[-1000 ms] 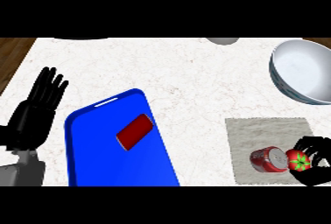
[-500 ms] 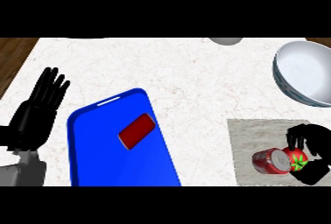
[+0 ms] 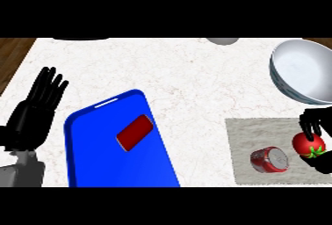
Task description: Pick the tomato from the placemat and place it in the bowl
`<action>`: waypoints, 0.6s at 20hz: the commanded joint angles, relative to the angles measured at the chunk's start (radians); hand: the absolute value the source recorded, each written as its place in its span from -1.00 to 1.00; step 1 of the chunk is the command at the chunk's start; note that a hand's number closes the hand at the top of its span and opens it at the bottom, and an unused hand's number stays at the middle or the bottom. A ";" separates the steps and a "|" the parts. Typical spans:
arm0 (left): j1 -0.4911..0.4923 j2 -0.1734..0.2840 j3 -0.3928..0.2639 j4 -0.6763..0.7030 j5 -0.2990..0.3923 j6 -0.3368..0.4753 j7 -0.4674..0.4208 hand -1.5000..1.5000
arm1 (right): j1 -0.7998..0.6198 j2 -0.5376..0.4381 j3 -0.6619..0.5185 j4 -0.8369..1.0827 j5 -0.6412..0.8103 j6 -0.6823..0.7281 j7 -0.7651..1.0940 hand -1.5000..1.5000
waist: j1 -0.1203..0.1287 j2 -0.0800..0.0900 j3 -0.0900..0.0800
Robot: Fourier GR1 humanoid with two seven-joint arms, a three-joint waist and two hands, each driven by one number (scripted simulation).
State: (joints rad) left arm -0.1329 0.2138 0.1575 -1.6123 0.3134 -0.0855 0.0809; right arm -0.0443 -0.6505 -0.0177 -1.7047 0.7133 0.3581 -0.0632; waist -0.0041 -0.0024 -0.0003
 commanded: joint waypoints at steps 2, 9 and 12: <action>0.013 0.018 0.027 -0.010 0.026 -0.017 0.011 0.00 | -0.010 -0.040 -0.177 -0.144 -0.064 0.012 0.079 1.00 | -0.012 -0.004 -0.001; -0.045 -0.018 -0.013 0.009 -0.009 0.021 0.039 0.00 | -0.266 -0.088 -0.290 -0.043 -0.111 0.125 0.240 1.00 | 0.011 0.003 0.000; 0.050 -0.032 -0.011 -0.015 -0.016 -0.009 -0.028 0.00 | -0.231 -0.087 -0.360 0.049 -0.104 0.063 0.159 1.00 | 0.009 0.002 0.000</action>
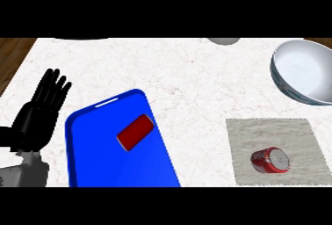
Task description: Pick the tomato from the placemat and place it in the bowl
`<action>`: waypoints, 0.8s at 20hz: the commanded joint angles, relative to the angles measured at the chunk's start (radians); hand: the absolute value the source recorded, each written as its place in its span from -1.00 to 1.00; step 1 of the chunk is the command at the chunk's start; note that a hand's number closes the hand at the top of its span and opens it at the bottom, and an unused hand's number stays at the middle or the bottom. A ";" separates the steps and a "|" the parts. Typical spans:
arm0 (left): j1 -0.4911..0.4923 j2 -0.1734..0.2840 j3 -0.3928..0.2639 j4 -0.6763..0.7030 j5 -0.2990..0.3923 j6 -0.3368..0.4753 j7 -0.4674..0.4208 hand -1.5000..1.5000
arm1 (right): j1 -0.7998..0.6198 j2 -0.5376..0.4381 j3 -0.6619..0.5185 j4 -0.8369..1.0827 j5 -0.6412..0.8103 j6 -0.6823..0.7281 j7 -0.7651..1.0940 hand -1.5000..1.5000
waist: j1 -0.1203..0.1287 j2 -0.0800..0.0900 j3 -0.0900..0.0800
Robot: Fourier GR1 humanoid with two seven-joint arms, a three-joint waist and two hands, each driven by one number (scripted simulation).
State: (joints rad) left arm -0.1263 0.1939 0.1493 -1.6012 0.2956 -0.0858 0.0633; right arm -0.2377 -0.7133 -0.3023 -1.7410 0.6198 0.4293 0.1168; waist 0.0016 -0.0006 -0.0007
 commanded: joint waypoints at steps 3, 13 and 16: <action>-0.065 0.032 0.020 0.004 0.014 -0.003 0.051 0.00 | -0.182 0.002 -0.032 0.247 0.035 -0.089 -0.012 1.00 | 0.013 0.003 0.001; -0.013 -0.007 -0.015 0.011 -0.010 -0.029 -0.007 0.00 | -0.475 -0.044 -0.087 0.841 0.053 -0.259 -0.240 1.00 | 0.035 0.011 0.002; -0.063 0.009 0.004 0.015 -0.002 -0.014 0.021 0.00 | -0.538 -0.031 -0.065 1.029 0.102 -0.351 -0.333 1.00 | 0.045 0.015 0.003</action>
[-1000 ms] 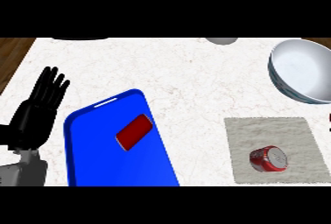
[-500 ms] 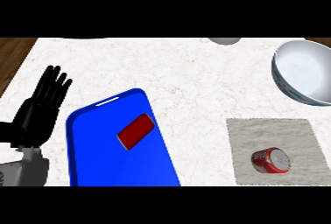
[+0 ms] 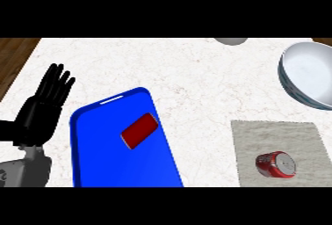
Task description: Pick the tomato from the placemat and place it in the bowl
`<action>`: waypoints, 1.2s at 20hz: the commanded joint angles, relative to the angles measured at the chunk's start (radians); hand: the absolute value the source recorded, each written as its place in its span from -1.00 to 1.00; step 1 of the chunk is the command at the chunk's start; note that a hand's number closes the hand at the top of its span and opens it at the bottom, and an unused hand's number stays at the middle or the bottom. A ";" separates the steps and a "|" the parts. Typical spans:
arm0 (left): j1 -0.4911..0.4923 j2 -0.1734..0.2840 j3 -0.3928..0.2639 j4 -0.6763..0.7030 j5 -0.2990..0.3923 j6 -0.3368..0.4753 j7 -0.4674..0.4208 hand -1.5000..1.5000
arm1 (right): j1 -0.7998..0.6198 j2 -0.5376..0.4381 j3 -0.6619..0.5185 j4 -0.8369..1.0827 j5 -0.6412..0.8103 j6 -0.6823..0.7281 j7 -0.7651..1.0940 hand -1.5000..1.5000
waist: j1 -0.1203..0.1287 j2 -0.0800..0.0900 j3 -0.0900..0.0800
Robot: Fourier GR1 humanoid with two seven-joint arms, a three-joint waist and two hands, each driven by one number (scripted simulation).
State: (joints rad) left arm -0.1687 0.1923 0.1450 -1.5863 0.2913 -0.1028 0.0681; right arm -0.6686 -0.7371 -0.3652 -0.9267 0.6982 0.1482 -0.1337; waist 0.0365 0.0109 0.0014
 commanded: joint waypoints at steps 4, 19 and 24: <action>-0.018 0.000 0.003 0.010 0.017 -0.015 0.008 0.00 | -0.197 0.010 0.045 0.382 0.108 -0.154 -0.102 1.00 | 0.024 0.009 0.001; -0.031 -0.005 -0.010 0.030 0.020 -0.049 -0.025 0.00 | -0.268 0.009 -0.019 0.698 0.075 -0.027 -0.227 -1.00 | 0.056 0.027 0.005; -0.034 -0.033 -0.035 0.024 -0.021 -0.005 -0.025 0.00 | -0.278 -0.010 -0.181 0.725 -0.087 0.010 -0.330 -1.00 | 0.036 0.027 0.009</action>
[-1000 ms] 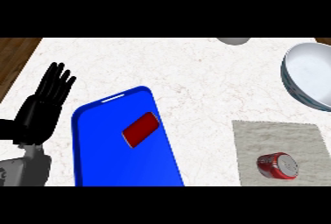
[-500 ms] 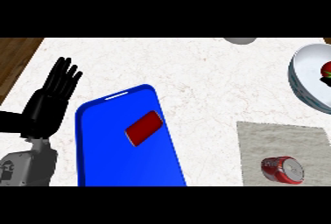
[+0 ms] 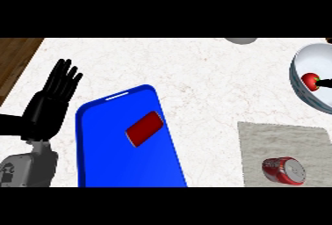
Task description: Pick the tomato from the placemat and place it in the bowl
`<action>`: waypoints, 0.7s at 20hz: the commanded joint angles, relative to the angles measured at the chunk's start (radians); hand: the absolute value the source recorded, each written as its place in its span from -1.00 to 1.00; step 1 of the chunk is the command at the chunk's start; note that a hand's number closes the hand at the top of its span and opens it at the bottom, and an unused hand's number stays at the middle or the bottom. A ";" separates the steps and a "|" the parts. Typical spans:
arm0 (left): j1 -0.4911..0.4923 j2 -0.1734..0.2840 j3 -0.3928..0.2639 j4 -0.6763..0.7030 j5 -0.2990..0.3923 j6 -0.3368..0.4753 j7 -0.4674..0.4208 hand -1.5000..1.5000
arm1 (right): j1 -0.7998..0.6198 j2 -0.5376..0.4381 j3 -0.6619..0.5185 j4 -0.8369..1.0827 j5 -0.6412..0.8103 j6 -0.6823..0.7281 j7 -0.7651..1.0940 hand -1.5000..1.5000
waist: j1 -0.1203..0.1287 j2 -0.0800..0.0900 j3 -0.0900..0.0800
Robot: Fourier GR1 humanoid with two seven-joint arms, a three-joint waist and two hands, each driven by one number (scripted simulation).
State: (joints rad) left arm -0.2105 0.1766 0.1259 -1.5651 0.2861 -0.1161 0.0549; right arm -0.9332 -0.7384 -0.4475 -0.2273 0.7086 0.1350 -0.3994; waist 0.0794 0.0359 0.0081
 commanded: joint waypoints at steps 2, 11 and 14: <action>0.010 0.021 0.022 0.012 0.011 -0.007 0.014 0.00 | -0.052 -0.047 -0.179 0.038 -0.175 0.061 -0.041 -1.00 | -0.009 -0.002 0.001; 0.010 0.010 0.015 -0.011 0.004 0.003 0.008 0.00 | 0.031 -0.193 -0.308 0.083 -0.287 0.092 -0.029 -1.00 | -0.016 0.000 0.000; 0.030 0.012 0.023 -0.022 0.015 0.001 0.017 0.00 | 0.083 -0.249 -0.344 0.100 -0.319 0.142 -0.040 -1.00 | -0.021 -0.003 0.002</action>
State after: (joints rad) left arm -0.2056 0.1822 0.1404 -1.5780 0.2964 -0.1068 0.0750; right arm -0.9021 -0.9232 -0.7508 -0.1465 0.4257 0.2285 -0.4314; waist 0.0631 0.0359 0.0092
